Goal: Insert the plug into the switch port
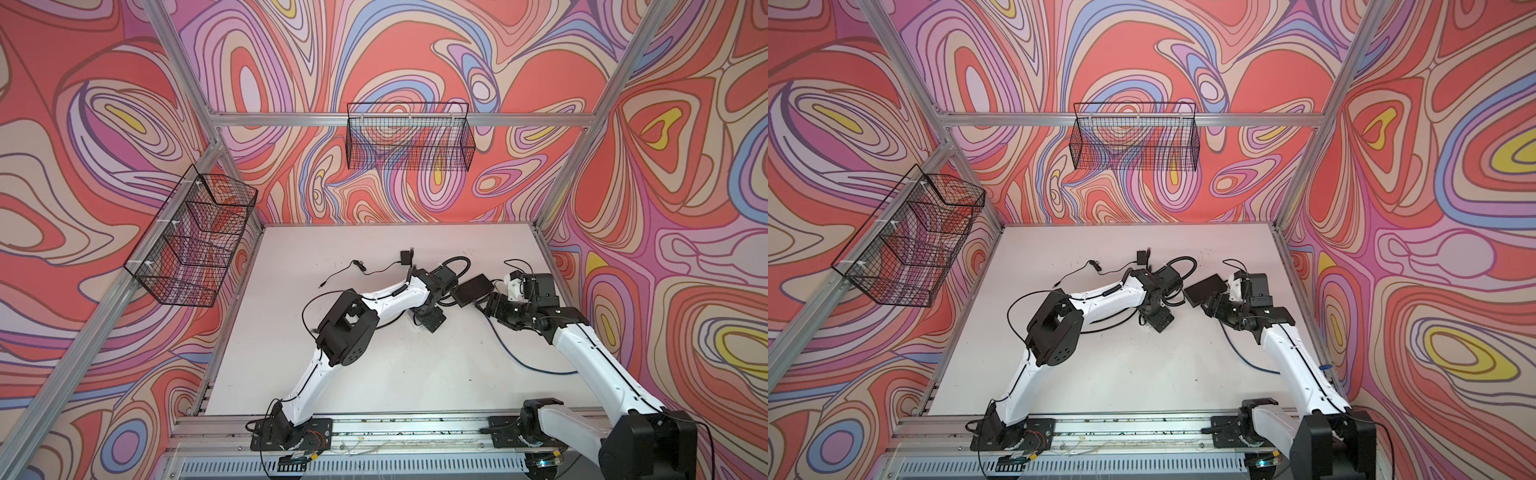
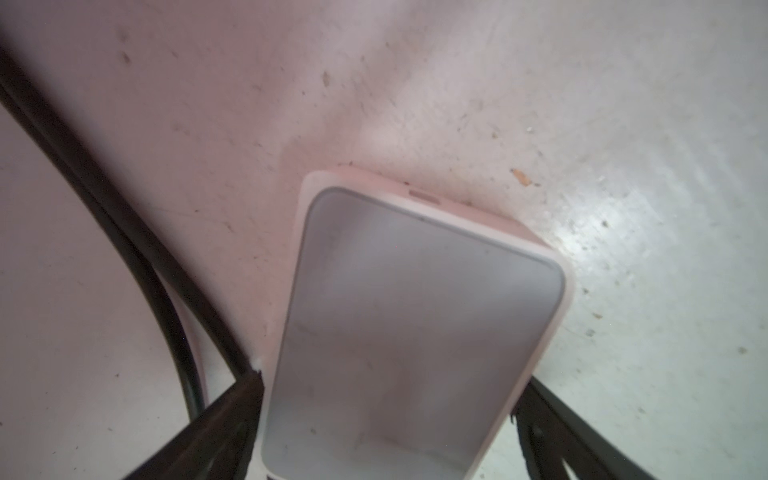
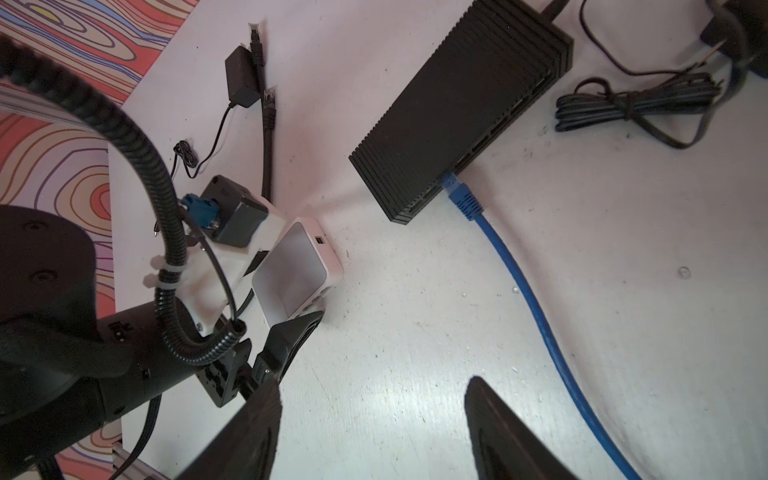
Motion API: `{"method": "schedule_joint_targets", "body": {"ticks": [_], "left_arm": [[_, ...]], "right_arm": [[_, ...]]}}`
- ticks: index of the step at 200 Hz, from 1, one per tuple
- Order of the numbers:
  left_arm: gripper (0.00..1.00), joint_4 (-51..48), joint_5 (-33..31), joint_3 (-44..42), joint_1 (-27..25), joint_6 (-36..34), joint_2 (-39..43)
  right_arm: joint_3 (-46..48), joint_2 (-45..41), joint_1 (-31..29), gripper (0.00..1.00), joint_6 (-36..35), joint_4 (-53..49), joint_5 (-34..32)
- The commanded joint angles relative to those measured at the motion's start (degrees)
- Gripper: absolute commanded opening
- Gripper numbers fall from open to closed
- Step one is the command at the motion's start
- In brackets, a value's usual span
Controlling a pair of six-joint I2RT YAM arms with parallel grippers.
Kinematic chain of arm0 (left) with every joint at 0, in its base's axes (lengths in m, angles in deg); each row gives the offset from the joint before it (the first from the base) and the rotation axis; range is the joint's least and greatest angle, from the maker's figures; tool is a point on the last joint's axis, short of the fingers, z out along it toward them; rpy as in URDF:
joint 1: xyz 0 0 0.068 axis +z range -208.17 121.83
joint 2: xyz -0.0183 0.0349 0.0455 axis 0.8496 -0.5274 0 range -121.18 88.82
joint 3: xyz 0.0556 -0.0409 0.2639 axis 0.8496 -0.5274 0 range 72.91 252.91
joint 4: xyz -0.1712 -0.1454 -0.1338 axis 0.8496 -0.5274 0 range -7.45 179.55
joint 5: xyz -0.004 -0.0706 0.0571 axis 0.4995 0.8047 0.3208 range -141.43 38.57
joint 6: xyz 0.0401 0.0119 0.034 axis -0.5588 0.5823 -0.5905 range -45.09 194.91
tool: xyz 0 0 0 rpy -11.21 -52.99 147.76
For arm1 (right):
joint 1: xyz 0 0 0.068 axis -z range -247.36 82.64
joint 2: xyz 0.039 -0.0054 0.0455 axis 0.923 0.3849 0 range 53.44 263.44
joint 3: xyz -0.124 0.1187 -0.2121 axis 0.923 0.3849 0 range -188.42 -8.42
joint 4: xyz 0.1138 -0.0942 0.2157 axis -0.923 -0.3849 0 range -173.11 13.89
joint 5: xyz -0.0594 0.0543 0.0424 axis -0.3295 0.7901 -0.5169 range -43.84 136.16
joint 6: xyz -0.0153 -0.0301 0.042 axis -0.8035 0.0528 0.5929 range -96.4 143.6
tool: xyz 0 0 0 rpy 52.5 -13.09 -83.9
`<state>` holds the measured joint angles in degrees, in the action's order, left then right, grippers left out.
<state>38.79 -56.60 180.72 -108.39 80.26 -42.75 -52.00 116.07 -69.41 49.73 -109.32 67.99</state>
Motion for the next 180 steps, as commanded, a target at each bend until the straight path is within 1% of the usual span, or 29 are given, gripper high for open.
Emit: {"method": "schedule_joint_targets", "body": {"ticks": [1,47,79,97,119,151,180], "left_arm": [[0.87,-2.6,1.1,0.7,0.2,-1.4,-1.3],[0.61,-1.1,2.0,-2.1,0.1,-1.9,0.1],[0.52,1.8,1.1,-7.0,0.2,-2.1,4.1],[0.48,2.0,1.5,-9.1,0.1,-2.4,7.3],[0.48,4.1,3.0,-13.9,-0.2,-3.3,13.3],[0.48,6.8,4.8,-20.4,-0.8,-3.9,21.5],[0.48,7.3,4.8,-22.4,-1.5,-3.9,24.4]], "right_arm": [[1.0,-1.0,0.5,0.72,-0.9,-0.1,0.9],[1.6,-1.3,0.6,0.72,-1.1,-0.3,0.8],[1.9,-1.8,0.6,0.72,-1.7,-1.7,0.6],[1.8,-0.9,0.5,0.72,-1.9,-1.6,2.1],[1.2,1.4,0.6,0.72,-2.7,-1.1,5.6],[0.1,5.0,0.6,0.72,-3.1,0.7,14.5],[-0.2,7.4,0.5,0.71,-1.3,4.3,21.4]]}}
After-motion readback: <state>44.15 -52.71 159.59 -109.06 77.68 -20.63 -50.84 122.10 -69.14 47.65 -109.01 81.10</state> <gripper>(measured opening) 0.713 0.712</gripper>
